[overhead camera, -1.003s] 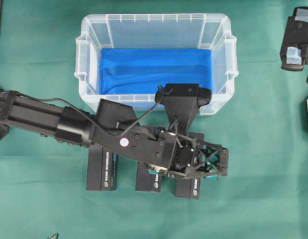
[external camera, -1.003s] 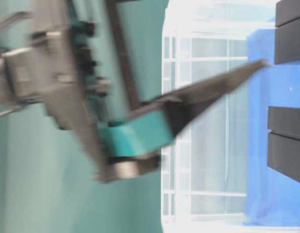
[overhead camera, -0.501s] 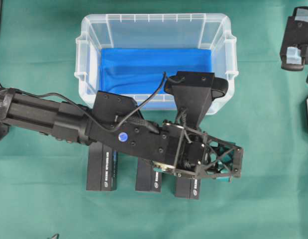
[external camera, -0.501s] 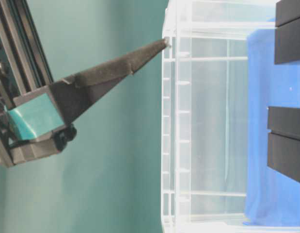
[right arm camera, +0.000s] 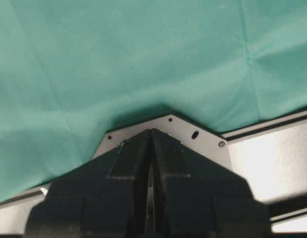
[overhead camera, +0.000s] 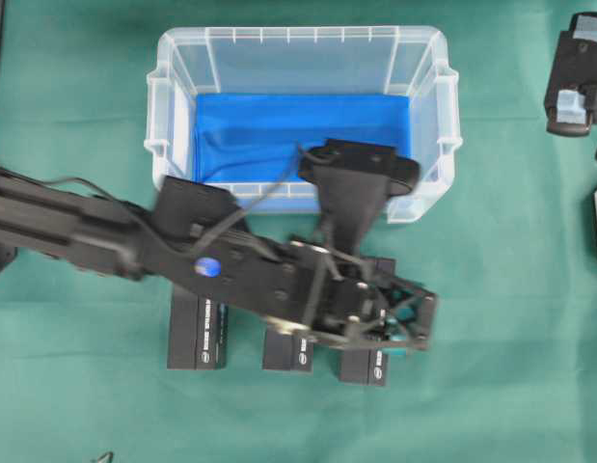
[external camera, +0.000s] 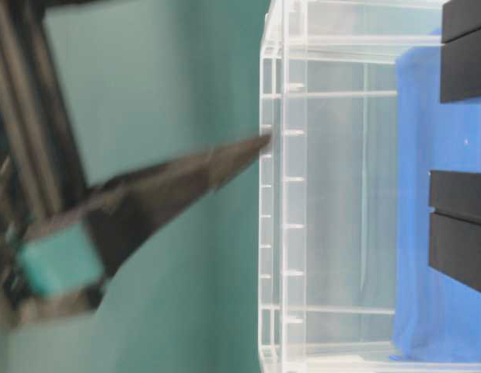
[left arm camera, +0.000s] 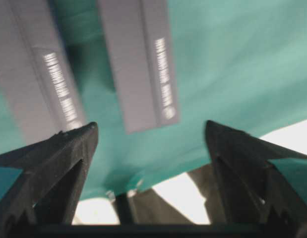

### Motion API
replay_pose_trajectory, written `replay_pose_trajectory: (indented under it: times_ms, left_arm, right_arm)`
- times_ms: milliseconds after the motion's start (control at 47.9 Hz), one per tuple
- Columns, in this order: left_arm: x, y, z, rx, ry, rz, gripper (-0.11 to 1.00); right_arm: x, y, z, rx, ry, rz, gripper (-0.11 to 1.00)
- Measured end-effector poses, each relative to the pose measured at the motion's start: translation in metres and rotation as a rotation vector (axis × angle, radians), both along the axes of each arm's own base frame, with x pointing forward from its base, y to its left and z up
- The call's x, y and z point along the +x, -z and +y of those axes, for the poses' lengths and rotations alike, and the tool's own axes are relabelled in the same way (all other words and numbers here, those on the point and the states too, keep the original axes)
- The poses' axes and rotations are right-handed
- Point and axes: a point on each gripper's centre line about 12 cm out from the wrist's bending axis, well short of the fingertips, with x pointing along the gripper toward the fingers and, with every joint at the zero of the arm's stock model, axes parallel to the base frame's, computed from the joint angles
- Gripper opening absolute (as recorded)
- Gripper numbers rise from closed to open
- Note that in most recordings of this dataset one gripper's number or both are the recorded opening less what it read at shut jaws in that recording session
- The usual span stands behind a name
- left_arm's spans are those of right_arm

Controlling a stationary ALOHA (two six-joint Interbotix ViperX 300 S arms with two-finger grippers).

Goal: Take the box out of the case with the left arm.

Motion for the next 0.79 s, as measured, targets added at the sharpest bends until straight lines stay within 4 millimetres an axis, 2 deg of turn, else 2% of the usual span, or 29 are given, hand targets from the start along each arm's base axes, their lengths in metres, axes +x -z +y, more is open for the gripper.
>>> replay_pose_trajectory:
  times_ms: [334, 690, 794]
  left_arm:
    - [-0.083, -0.027, 0.009, -0.013, -0.014, 0.012, 0.84]
    - [-0.181, -0.026, 0.015, -0.053, -0.060, 0.013, 0.84]
    - [-0.204, -0.026, 0.016, -0.074, -0.068, -0.009, 0.84]
  right_arm:
    - [0.000, -0.001, 0.000, 0.000, 0.002, -0.003, 0.01]
    - [0.000, 0.000, 0.000, 0.000, 0.003, -0.002, 0.01]
    - [0.000, 0.000, 0.000, 0.000, 0.003, -0.002, 0.01]
